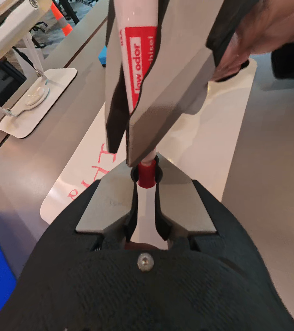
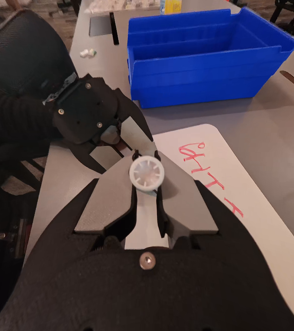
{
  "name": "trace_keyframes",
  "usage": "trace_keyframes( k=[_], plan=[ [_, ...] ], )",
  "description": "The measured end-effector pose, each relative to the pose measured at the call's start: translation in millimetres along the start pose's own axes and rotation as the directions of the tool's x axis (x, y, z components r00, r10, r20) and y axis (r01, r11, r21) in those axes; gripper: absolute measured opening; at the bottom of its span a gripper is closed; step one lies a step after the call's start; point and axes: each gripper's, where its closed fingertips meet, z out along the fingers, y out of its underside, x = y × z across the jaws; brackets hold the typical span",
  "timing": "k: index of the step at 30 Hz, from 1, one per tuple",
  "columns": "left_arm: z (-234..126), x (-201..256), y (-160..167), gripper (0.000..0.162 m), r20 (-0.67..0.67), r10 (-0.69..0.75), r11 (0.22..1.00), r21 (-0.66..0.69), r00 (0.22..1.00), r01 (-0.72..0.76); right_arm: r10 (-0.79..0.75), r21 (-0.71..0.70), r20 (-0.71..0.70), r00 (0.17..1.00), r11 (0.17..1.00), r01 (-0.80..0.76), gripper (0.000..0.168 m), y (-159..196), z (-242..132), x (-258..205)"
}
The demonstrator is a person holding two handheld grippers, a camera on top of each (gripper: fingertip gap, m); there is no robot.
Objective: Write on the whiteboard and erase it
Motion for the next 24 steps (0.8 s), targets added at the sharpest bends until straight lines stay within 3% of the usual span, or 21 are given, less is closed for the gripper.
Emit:
trace_keyframes(
  k=[3,12,16,21,24],
  plan=[
    [-3,7,-7,0.010,-0.048,-0.036,0.998,0.042,0.998,0.038,0.031,0.114,0.021,0.999,0.993,-0.033,0.015,-8,-5,-4],
    [-12,10,-17,0.009,-0.127,-0.129,0.983,0.117,0.983,0.144,-0.042,0.164,0.016,0.999,0.986,0.039,0.015,-10,-14,-12],
    [-9,10,-13,0.009,-0.082,-0.093,0.991,0.084,0.992,0.100,-0.044,0.161,0.024,0.999,0.986,0.040,0.015,-10,-10,-12],
    [-7,-1,-8,0.009,0.033,-0.018,0.998,0.066,0.999,0.016,-0.153,0.111,-0.094,0.984,0.980,0.163,0.015,-5,-7,-10],
    [-12,-13,-13,0.010,0.151,0.024,0.996,0.086,0.988,-0.038,0.057,0.230,-0.063,0.996,0.972,-0.041,0.015,-17,-8,0]
  ],
)
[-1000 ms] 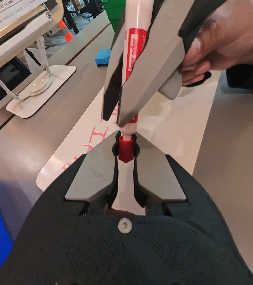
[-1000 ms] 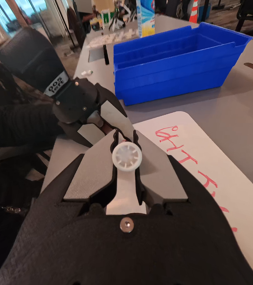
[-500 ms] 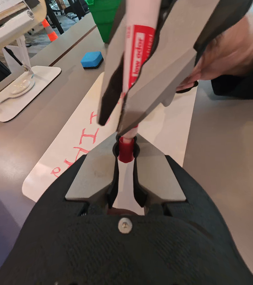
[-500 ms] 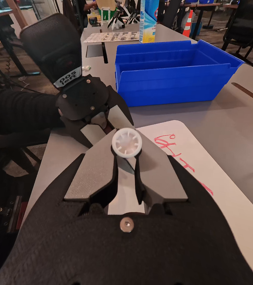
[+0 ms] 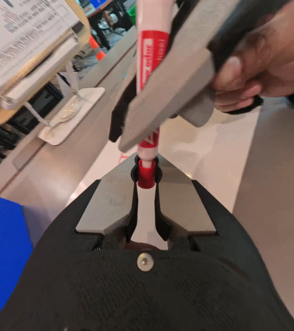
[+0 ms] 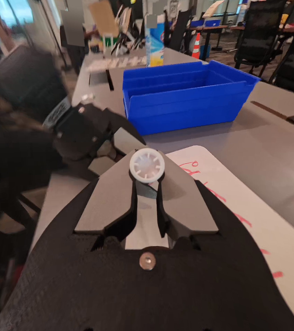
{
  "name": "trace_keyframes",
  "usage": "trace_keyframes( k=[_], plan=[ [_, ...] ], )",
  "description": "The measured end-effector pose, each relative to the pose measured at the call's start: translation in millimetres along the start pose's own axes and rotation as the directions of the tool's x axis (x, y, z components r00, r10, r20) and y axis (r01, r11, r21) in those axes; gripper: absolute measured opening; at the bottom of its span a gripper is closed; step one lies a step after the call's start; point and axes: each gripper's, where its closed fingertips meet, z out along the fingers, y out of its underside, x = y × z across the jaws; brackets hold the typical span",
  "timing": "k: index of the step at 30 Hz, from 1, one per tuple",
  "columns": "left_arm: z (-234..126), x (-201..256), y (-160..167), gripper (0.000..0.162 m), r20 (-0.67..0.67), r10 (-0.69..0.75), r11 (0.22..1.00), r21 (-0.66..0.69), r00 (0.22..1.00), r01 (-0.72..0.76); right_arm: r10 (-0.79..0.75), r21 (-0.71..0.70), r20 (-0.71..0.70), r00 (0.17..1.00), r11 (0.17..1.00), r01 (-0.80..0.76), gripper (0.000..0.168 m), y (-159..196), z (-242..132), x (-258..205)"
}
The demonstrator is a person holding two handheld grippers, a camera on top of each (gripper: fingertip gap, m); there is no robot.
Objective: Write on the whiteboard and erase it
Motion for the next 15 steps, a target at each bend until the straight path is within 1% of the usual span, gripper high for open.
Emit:
trace_keyframes(
  k=[1,3,4,5,6,8,10,11,12,13,14,15],
  plan=[
    [-1,-5,-3,0.010,0.058,0.034,0.999,0.003,0.998,-0.034,0.089,0.046,0.001,0.996,0.995,-0.089,0.015,-5,0,5],
    [-3,-17,-8,0.010,0.173,0.070,0.997,0.007,0.982,-0.072,0.209,0.136,-0.011,0.978,0.969,-0.206,0.015,-13,-2,13],
    [-4,-22,-11,0.009,0.212,0.082,0.996,0.006,0.974,-0.085,0.239,0.176,-0.022,0.971,0.957,-0.231,0.015,-16,-3,16],
    [-5,-24,-12,0.009,0.224,0.071,0.997,0.011,0.972,-0.076,0.234,0.204,-0.034,0.972,0.953,-0.222,0.015,-19,-4,15],
    [-4,-24,-11,0.010,0.206,0.044,0.999,0.014,0.978,-0.048,0.191,0.199,-0.053,0.980,0.964,-0.177,0.015,-19,-4,14],
    [-3,-12,-10,0.010,0.083,-0.023,0.999,0.032,0.996,0.020,0.043,0.125,-0.055,0.998,0.991,-0.036,0.015,-16,-3,4],
    [-8,6,-11,0.010,-0.109,-0.108,0.993,0.035,0.988,0.112,-0.085,0.057,0.006,0.996,0.995,0.085,0.015,-12,-5,-9],
    [-13,16,-14,0.010,-0.220,-0.154,0.985,0.037,0.963,0.166,-0.117,0.057,0.056,0.992,0.992,0.114,0.015,-11,-7,-17],
    [-21,29,-18,0.010,-0.343,-0.179,0.979,0.030,0.922,0.202,-0.141,0.073,0.126,0.982,0.988,0.133,0.015,-12,-11,-28],
    [-30,39,-21,0.010,-0.437,-0.195,0.974,0.021,0.878,0.227,-0.156,0.080,0.178,0.972,0.986,0.144,0.015,-13,-14,-38],
    [-39,49,-24,0.010,-0.519,-0.204,0.970,0.007,0.830,0.243,-0.176,0.087,0.220,0.959,0.983,0.161,0.015,-14,-17,-48],
    [-45,52,-27,0.010,-0.559,-0.211,0.966,0.005,0.802,0.258,-0.188,0.097,0.242,0.952,0.981,0.169,0.015,-16,-19,-55]
  ],
)
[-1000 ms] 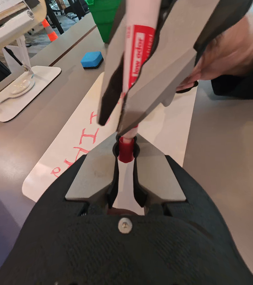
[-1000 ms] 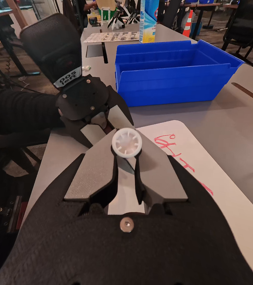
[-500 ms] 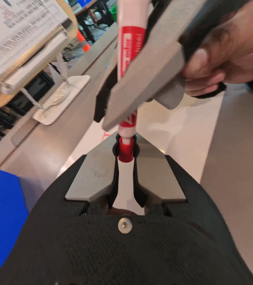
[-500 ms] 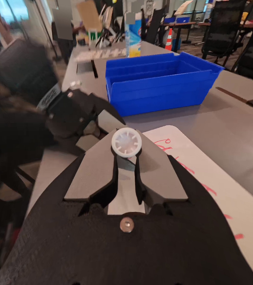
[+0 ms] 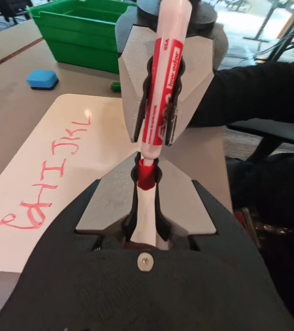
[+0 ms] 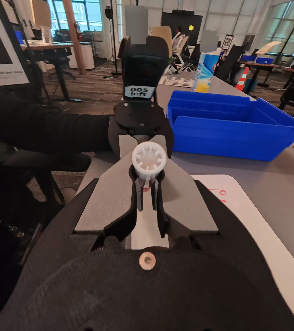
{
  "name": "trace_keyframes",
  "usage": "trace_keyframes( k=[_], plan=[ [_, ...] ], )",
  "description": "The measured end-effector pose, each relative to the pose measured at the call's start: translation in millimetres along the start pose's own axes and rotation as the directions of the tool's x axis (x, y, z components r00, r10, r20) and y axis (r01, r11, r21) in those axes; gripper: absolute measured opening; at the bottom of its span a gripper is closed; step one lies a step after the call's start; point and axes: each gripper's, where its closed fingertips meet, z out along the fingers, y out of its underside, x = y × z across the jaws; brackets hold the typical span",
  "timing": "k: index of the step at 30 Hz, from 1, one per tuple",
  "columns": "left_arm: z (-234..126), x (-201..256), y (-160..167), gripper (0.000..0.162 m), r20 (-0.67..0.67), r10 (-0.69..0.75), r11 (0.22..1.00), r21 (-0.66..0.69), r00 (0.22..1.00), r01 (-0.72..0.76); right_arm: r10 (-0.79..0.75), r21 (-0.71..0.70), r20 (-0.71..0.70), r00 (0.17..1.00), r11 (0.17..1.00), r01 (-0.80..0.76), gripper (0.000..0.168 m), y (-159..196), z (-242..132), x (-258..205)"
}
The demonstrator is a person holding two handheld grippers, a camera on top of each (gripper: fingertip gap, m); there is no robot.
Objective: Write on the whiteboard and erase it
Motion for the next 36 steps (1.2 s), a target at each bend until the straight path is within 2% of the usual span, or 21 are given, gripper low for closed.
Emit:
trace_keyframes(
  k=[2,4,6,7,8,10,13,15,18,20,22,23,24,26,27,28,29,31,32,34,36],
  plan=[
    [-2,-4,-4,0.010,0.031,-0.016,0.999,0.029,0.999,0.015,0.029,0.018,-0.024,0.999,0.999,-0.028,0.015,-4,0,3],
    [-3,-29,-2,0.010,0.261,0.063,0.998,0.007,0.963,-0.067,0.118,0.014,-0.111,0.987,0.993,-0.117,0.016,1,0,21],
    [-7,-51,-2,0.010,0.516,0.254,0.967,-0.120,0.818,-0.224,0.210,0.047,-0.179,0.961,0.978,-0.205,0.015,5,1,37],
    [-6,-54,-2,0.010,0.580,0.322,0.947,-0.179,0.748,-0.268,0.244,0.075,-0.192,0.951,0.969,-0.234,0.015,4,1,41],
    [0,-53,0,0.010,0.595,0.353,0.936,-0.222,0.722,-0.274,0.257,0.086,-0.197,0.946,0.966,-0.244,0.016,2,1,42],
    [8,-50,7,0.011,0.554,0.336,0.941,-0.242,0.762,-0.238,0.195,0.050,-0.206,0.959,0.981,-0.189,0.016,6,4,37],
    [14,-20,0,0.010,0.286,0.180,0.982,-0.103,0.941,-0.157,0.147,0.048,-0.108,0.983,0.989,-0.143,0.016,-1,0,20],
    [12,-3,-6,0.010,0.128,0.100,0.994,-0.043,0.987,-0.096,0.146,0.088,-0.035,0.989,0.986,-0.142,0.015,-10,-3,9],
    [12,18,-12,0.009,-0.087,-0.059,0.998,0.028,0.995,0.061,0.108,0.105,0.050,0.993,0.988,-0.112,0.015,-18,-2,-8],
    [13,12,-13,0.010,-0.079,-0.107,0.992,0.065,0.991,0.112,0.122,0.100,0.025,0.992,0.987,-0.124,0.016,-16,-2,-3],
    [12,-4,-15,0.010,0.048,-0.096,0.990,0.105,0.994,0.091,0.171,0.105,-0.040,0.985,0.981,-0.166,0.015,-12,-6,11],
    [10,-16,-17,0.010,0.168,-0.059,0.993,0.113,0.984,0.040,0.193,0.105,-0.083,0.978,0.977,-0.184,0.015,-10,-9,20],
    [7,-27,-17,0.009,0.312,0.017,0.995,0.084,0.950,-0.046,0.213,0.104,-0.116,0.970,0.974,-0.201,0.016,-7,-11,27],
    [-1,-45,-19,0.009,0.568,0.191,0.978,-0.040,0.801,-0.205,0.253,0.124,-0.162,0.954,0.964,-0.235,0.015,-5,-13,36],
    [-3,-50,-17,0.009,0.631,0.240,0.968,-0.100,0.738,-0.229,0.265,0.127,-0.184,0.947,0.961,-0.244,0.015,-4,-12,40],
    [-1,-52,-14,0.009,0.641,0.255,0.966,-0.133,0.724,-0.223,0.262,0.125,-0.203,0.943,0.963,-0.241,0.015,-2,-11,41],
    [4,-50,-10,0.009,0.609,0.236,0.972,-0.132,0.757,-0.197,0.239,0.110,-0.207,0.949,0.969,-0.220,0.015,-1,-9,40],
    [19,-27,-8,0.009,0.393,0.137,0.990,-0.065,0.909,-0.122,0.174,0.067,-0.149,0.973,0.984,-0.166,0.015,-3,-7,27],
    [19,-17,-10,0.009,0.290,0.091,0.996,-0.035,0.953,-0.084,0.164,0.075,-0.096,0.982,0.985,-0.157,0.015,-6,-7,18],
    [15,-2,-12,0.010,0.126,0.039,0.999,-0.015,0.991,-0.038,0.164,0.084,-0.017,0.986,0.983,-0.162,0.015,-10,-10,8],
    [8,24,-18,0.009,-0.076,0.003,1.000,0.015,0.997,-0.002,0.152,0.120,0.103,0.983,0.979,-0.163,0.015,-18,-13,-8]
  ],
)
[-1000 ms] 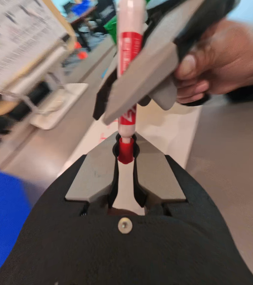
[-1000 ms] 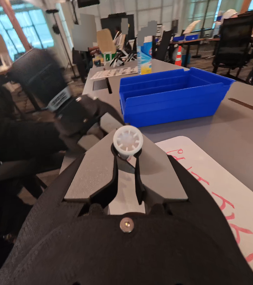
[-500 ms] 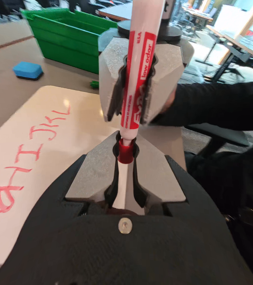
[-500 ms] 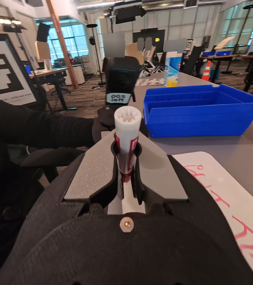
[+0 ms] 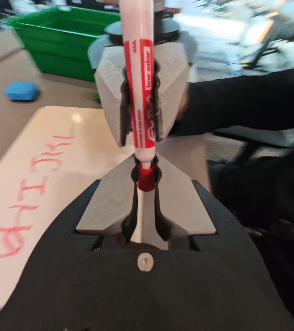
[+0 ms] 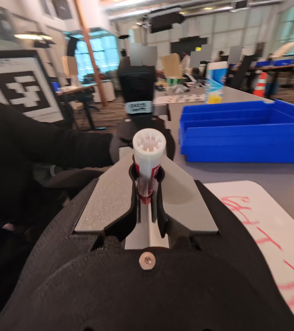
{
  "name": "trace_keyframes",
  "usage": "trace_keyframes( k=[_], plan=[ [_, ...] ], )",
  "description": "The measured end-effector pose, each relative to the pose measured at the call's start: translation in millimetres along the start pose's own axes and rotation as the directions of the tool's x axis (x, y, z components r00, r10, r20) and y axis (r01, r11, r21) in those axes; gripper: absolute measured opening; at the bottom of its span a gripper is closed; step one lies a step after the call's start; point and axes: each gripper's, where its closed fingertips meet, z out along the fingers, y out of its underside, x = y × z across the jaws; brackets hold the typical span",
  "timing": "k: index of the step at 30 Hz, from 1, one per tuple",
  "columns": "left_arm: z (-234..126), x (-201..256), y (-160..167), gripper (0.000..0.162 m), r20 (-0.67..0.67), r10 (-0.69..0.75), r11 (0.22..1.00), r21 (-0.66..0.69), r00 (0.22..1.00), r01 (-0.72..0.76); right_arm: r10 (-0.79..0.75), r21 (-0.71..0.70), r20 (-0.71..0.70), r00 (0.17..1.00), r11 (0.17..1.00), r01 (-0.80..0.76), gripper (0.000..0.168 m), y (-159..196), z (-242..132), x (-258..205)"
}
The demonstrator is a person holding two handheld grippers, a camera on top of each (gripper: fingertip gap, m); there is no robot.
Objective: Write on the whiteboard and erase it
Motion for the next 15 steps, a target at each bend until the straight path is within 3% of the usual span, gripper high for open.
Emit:
trace_keyframes(
  k=[3,5,8,11,13,15],
  plan=[
    [-11,14,-6,0.009,-0.132,-0.054,0.998,0.026,0.990,0.058,-0.021,0.019,0.053,0.998,1.000,0.020,0.016,-5,1,-13],
    [-14,6,-10,0.010,-0.111,-0.093,0.992,0.070,0.989,0.101,-0.023,0.026,0.006,1.000,0.999,0.023,0.016,-7,1,-6],
    [-14,-29,-4,0.010,0.212,0.003,0.999,0.045,0.977,-0.013,0.059,0.011,-0.147,0.987,0.998,-0.058,0.015,2,-2,24],
    [-16,-57,6,0.009,0.528,0.235,0.971,-0.166,0.816,-0.172,0.096,0.008,-0.223,0.970,0.995,-0.096,0.015,9,0,39],
    [-18,-71,13,0.009,0.609,0.320,0.945,-0.265,0.726,-0.194,0.095,-0.008,-0.281,0.955,0.995,-0.101,0.015,15,2,46],
    [-20,-81,15,0.008,0.654,0.316,0.946,-0.270,0.688,-0.178,0.168,0.027,-0.310,0.936,0.985,-0.168,0.015,20,1,55]
  ],
)
